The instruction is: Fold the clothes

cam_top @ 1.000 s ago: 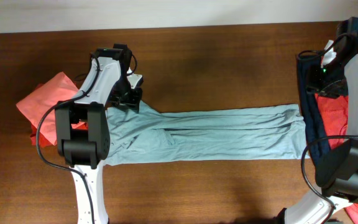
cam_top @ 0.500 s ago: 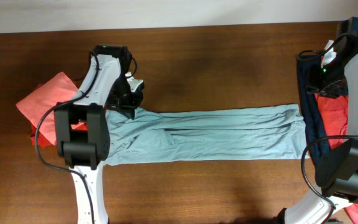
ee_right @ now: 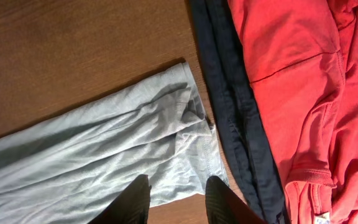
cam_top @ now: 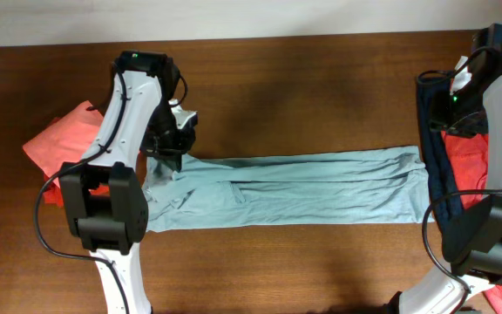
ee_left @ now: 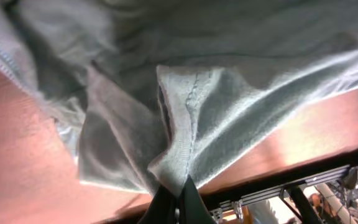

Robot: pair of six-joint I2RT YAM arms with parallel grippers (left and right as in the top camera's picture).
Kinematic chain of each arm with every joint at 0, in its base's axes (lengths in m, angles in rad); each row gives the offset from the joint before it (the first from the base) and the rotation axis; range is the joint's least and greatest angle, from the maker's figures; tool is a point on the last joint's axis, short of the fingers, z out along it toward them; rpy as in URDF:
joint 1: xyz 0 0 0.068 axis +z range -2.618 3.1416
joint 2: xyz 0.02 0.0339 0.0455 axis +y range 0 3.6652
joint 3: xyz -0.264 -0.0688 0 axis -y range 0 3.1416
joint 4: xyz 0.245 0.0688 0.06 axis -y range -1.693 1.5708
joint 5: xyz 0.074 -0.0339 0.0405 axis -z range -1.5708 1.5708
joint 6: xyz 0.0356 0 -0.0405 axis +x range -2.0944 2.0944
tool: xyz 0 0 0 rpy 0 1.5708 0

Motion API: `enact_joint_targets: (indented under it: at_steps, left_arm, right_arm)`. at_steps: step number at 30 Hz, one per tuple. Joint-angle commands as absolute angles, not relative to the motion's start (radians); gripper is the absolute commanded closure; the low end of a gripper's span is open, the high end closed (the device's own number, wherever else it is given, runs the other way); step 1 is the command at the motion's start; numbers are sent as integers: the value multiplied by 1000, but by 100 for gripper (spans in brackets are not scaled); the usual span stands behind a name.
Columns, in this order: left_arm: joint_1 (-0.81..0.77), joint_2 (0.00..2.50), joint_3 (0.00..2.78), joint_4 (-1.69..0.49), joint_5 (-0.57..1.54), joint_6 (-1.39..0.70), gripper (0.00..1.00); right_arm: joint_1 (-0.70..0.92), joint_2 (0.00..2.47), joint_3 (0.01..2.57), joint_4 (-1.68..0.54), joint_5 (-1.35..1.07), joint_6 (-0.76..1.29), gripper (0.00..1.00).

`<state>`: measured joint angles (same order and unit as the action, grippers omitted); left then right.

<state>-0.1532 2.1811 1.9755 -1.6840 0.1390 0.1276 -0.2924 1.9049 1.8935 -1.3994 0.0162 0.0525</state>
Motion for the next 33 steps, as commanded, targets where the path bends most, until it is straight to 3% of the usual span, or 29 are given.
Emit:
enact_joint_targets:
  at_steps: [1, 7, 8, 11, 12, 19, 22, 24, 26, 33]
  left_arm:
    - [-155, 2175, 1930, -1684, 93, 75, 99]
    - [-155, 2175, 1818, -1658, 92, 75, 98]
    - [-155, 2175, 1800, -1649, 90, 75, 88]
    - [-154, 2175, 1770, -1635, 80, 75, 24]
    - [-154, 2175, 1770, -1628, 80, 75, 21]
    - [-155, 2175, 1770, -1538, 57, 35, 23]
    - [-157, 2175, 1770, -1542, 88, 29, 45]
    - [-163, 2175, 1770, -1562, 131, 29, 74]
    - [-173, 2175, 1770, -1565, 146, 29, 89]
    - [-209, 2175, 1770, -1560, 138, 29, 91]
  right_arm:
    - [-294, 1908, 1895, -1400, 11, 60, 66]
    - [-295, 1908, 1895, -1403, 11, 59, 65]
    - [-295, 1908, 1895, -1404, 11, 59, 65]
    - [-295, 1908, 1895, -1418, 11, 59, 64]
    - [-295, 1908, 1895, -1423, 11, 59, 63]
    - [-295, 1908, 1894, -1438, 11, 59, 61]
    - [-295, 1908, 1894, -1445, 11, 59, 61]
    - [-295, 1908, 1894, -1445, 11, 59, 60]
    - [-295, 1909, 1894, -1456, 12, 59, 60]
    - [-308, 1911, 1818, -1477, 10, 33, 56]
